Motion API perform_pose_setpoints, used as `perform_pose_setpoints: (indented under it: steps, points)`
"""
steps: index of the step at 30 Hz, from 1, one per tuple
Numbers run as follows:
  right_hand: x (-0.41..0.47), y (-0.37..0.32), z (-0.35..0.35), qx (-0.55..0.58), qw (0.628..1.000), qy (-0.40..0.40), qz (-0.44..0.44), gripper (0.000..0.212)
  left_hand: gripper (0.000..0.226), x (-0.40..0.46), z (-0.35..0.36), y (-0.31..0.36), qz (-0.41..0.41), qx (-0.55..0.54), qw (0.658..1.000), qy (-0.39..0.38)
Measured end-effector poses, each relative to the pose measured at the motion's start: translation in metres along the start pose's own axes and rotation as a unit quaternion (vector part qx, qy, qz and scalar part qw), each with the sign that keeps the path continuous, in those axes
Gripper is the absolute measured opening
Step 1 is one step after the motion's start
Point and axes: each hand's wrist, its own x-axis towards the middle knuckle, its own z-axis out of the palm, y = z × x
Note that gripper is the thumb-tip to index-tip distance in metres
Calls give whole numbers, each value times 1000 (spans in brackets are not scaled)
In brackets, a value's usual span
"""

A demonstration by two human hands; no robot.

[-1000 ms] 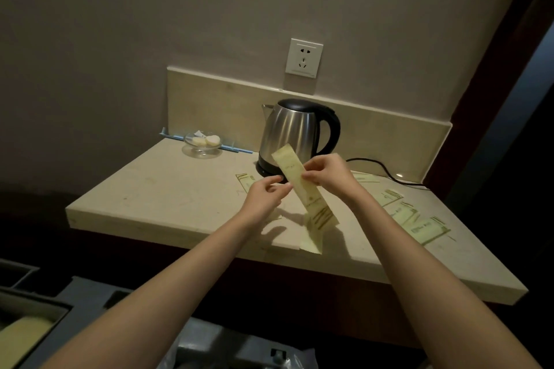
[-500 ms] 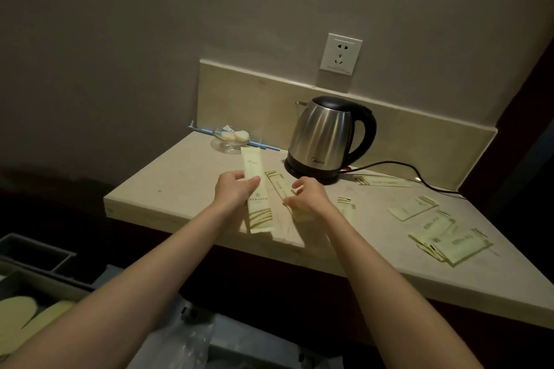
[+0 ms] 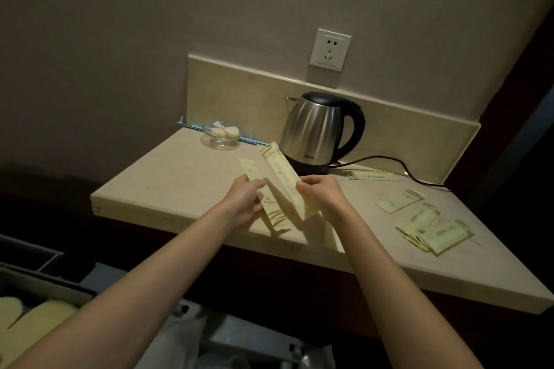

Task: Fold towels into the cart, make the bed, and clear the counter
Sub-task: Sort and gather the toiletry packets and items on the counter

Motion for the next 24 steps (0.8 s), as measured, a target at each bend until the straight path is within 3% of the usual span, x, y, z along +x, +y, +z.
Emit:
perform_pose_setpoints:
  steps: [3,9,14,17,22,24]
  points:
    - [-14,4,-9,17,999,-43,-9,18,39,-9,22,-4,-11,-16,1000,-24]
    - [-26,14,-26,42,997,-52,-40,9,46,-7,51,-22,43,72,996,34]
    - [-23,36,-46,-6,998,45,-33,20,42,-2,48,-22,7,35,998,45]
    - [-16,50,-51,-74,995,74,7,34,53,0,44,-22,20,48,998,36]
    - [-10,51,-42,-170,979,71,83,76,91,2,37,-24,38,151,987,38]
    - [-5,42,-40,-207,970,54,112,88,93,2,36,-25,51,164,984,47]
